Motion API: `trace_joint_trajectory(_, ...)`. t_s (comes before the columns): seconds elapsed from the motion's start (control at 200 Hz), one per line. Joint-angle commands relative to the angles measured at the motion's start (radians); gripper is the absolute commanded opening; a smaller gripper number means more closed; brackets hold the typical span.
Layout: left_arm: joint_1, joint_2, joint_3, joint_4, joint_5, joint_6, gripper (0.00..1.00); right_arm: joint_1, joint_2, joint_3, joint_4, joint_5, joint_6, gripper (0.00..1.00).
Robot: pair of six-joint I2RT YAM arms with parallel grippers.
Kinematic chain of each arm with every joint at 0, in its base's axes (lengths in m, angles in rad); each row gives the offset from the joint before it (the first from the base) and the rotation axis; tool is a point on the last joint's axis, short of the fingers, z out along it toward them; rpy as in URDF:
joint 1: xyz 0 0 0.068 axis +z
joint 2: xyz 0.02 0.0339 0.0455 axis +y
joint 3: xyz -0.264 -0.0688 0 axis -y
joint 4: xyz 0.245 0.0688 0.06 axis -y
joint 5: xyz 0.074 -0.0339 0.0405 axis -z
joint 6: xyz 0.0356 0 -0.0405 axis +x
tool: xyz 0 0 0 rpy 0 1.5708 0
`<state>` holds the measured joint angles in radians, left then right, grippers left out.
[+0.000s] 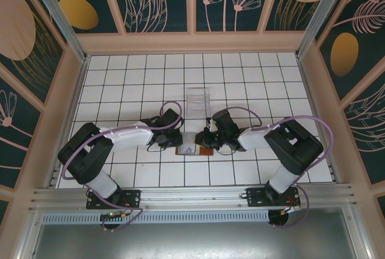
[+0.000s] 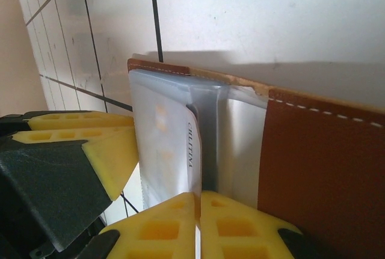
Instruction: Take the credit cards out of the card holder
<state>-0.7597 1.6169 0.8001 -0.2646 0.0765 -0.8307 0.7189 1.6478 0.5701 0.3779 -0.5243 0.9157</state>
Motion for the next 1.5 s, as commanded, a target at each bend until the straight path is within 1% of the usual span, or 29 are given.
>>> trace_joint_trajectory(0.0, -0.009, 0.037, -0.002, -0.065, -0.023, 0.022, 0.22, -0.014, -0.036, -0.03, -0.018, -0.002, -0.015, 0.09)
trace_joint_trajectory(0.4, -0.009, 0.044, -0.002, -0.076, -0.029, 0.021, 0.21, -0.039, -0.096, -0.061, -0.089, 0.018, -0.039, 0.09)
trace_joint_trajectory(0.771, -0.008, 0.029, -0.004, -0.071, -0.037, 0.025, 0.22, -0.059, -0.254, -0.058, -0.255, 0.084, -0.106, 0.04)
trace_joint_trajectory(1.121, -0.008, 0.008, -0.005, -0.063, -0.047, 0.029, 0.22, -0.088, -0.399, 0.001, -0.425, 0.175, -0.201, 0.0)
trace_joint_trajectory(1.376, -0.008, -0.008, -0.003, -0.051, -0.044, 0.038, 0.22, -0.117, -0.43, 0.082, -0.523, 0.233, -0.29, 0.0)
trace_joint_trajectory(1.496, -0.009, -0.019, -0.003, -0.05, -0.046, 0.039, 0.22, -0.122, -0.427, 0.135, -0.564, 0.256, -0.373, 0.0)
